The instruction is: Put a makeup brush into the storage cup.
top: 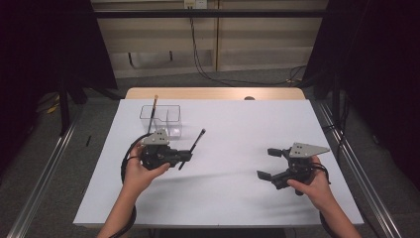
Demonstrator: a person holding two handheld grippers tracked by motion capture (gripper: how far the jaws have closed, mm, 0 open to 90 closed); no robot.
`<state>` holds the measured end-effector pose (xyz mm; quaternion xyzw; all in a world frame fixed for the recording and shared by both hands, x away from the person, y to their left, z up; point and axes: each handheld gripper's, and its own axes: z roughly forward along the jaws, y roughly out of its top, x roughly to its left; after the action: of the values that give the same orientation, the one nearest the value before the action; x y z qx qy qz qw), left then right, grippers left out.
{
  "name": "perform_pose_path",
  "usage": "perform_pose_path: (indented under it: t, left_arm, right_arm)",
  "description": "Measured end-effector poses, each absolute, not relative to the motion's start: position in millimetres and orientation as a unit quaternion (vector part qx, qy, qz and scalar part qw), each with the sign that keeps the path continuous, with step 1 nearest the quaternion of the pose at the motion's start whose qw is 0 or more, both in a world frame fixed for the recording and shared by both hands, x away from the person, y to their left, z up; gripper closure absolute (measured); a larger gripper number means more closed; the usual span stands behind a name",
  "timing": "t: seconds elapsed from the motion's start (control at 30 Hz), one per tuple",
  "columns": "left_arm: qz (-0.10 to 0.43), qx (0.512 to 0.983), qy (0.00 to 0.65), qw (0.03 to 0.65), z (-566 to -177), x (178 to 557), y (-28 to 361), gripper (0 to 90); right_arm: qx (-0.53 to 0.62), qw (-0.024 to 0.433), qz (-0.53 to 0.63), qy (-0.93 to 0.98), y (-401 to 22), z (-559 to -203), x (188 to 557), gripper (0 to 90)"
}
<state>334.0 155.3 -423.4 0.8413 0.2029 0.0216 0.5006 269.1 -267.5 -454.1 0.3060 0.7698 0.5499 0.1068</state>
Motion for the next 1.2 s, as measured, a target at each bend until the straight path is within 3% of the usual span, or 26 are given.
perform_pose_path:
  t: [1.2]
  left_arm:
    - [0.044, 0.823, 0.231, 0.517, -423.0, 336.4, 173.6, 84.2]
  right_arm:
    - [0.326, 0.125, 0.542, 0.764, -287.5, -464.7, 259.0, 2.6]
